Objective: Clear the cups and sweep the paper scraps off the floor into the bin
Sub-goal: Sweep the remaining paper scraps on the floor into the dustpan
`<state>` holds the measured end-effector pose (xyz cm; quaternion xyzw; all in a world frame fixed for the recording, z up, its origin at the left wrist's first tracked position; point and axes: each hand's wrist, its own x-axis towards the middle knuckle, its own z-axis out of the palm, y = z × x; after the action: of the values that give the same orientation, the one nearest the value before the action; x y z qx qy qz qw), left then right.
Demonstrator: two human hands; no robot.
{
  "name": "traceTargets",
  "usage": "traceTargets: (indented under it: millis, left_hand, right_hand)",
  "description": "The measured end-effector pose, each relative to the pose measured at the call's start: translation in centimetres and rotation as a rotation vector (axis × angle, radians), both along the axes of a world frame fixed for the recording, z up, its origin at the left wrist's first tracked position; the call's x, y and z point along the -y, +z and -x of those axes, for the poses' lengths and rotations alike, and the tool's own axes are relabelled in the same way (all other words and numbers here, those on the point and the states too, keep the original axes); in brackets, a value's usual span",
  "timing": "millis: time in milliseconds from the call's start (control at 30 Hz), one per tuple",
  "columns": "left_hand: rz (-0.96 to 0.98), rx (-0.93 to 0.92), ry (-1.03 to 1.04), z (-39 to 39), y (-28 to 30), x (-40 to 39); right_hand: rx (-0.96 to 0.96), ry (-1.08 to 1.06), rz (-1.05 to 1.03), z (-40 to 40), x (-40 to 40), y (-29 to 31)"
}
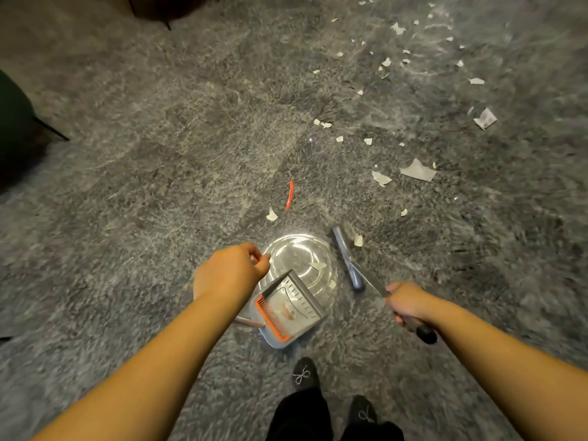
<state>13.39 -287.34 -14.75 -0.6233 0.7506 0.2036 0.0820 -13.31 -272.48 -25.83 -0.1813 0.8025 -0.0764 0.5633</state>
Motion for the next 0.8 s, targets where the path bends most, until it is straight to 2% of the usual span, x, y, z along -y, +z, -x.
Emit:
traceTargets:
  millis: [200, 367, 500, 634, 800]
  left_hand:
    - [0.024, 0.01, -0.012, 0.2, 0.0, 2.0]
    - [0.034, -0.001, -0.019, 0.5, 0.1, 2.8]
    - [0.037, -0.005, -0.012, -0.1, 0.0, 3.2]
    - [0.019, -0.034, 0.014, -0.9, 0.2, 2.9]
    - [0.003, -0.105, 0.097, -2.0, 0.6, 2.8]
  right_hand:
    - [-0.014, 0.296, -0.124, -2.8, 3.7, -1.3]
    - [0.105, 0.335, -0.123, -5.1, 3.4, -0.8]
    - [0.246, 0.272, -0.055, -5.0, 1.8, 0.4]
    - [0.271, 0.181, -0.025, -4.5, 0.3, 2.3]
    - [0.251, -0.06, 0.047, -4.0, -0.7, 5.1]
